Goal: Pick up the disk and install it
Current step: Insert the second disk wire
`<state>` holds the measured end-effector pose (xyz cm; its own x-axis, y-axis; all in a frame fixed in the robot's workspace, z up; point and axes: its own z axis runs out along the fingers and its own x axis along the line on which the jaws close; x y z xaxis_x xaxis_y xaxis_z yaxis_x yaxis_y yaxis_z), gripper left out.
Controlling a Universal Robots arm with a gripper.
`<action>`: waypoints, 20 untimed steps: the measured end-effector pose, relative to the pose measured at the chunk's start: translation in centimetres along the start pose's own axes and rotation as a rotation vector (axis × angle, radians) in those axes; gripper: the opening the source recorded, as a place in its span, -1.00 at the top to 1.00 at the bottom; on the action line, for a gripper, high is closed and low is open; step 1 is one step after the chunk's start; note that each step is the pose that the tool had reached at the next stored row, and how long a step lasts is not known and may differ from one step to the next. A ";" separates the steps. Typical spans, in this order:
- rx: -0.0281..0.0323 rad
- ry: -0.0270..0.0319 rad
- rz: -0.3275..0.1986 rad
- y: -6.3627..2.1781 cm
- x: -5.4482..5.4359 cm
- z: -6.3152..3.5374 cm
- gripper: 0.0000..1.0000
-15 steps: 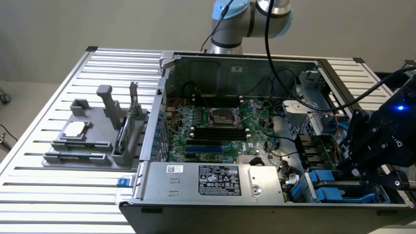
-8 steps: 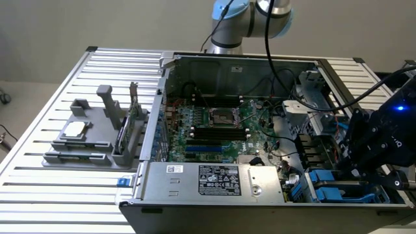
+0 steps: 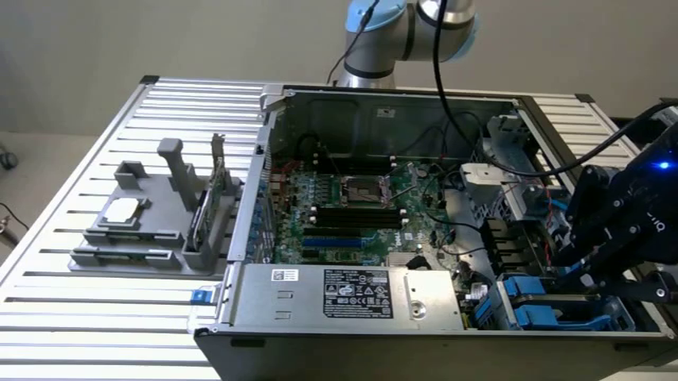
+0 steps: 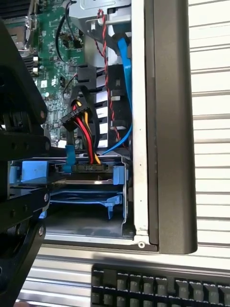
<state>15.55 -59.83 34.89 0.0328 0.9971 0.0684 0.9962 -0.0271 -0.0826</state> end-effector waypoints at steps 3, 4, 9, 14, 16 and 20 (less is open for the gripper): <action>0.0001 0.0000 0.000 -0.44 0.0 -0.43 0.38; 0.0001 0.0001 0.000 -0.61 0.0 -0.52 0.38; 0.0000 -0.0002 0.000 -1.48 0.0 -0.94 0.38; 0.0001 0.0000 0.000 -2.12 0.1 -1.37 0.38; 0.0001 0.0001 0.000 -2.30 0.2 -1.56 0.38; 0.0001 -0.0001 0.000 -2.59 0.5 -1.72 0.38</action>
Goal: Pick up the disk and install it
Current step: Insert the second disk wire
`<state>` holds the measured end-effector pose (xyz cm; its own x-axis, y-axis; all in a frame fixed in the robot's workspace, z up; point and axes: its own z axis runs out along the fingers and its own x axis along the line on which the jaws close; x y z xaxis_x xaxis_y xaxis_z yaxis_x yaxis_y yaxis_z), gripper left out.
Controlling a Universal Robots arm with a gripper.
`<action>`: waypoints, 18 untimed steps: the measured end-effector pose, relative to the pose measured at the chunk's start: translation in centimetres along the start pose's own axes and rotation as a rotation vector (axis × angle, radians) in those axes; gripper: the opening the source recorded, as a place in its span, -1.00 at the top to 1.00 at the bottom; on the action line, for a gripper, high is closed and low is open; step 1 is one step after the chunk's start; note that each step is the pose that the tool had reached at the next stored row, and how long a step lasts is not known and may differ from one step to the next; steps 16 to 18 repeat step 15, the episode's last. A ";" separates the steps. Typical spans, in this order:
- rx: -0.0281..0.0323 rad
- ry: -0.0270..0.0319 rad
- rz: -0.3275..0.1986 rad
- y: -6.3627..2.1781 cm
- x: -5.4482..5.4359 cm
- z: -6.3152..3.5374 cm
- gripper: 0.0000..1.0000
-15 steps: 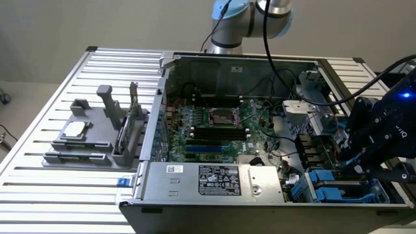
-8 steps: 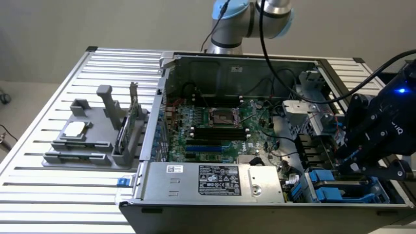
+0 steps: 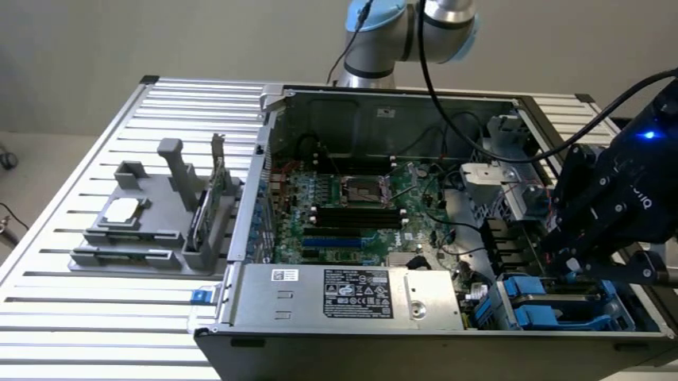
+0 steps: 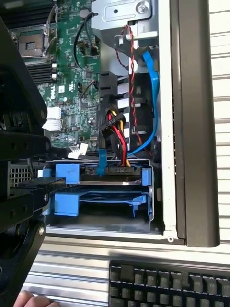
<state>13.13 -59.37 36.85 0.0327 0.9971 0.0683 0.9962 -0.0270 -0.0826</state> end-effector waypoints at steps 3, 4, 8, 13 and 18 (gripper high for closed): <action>0.0000 0.0001 0.000 -0.33 0.5 0.07 0.38; 0.0000 0.0001 0.000 -0.47 0.7 0.09 0.38; 0.0002 0.0001 -0.001 -0.73 0.7 0.12 0.38; 0.0001 0.0001 -0.001 -0.73 0.7 0.11 0.38; 0.0001 0.0000 -0.001 -0.73 0.7 0.11 0.38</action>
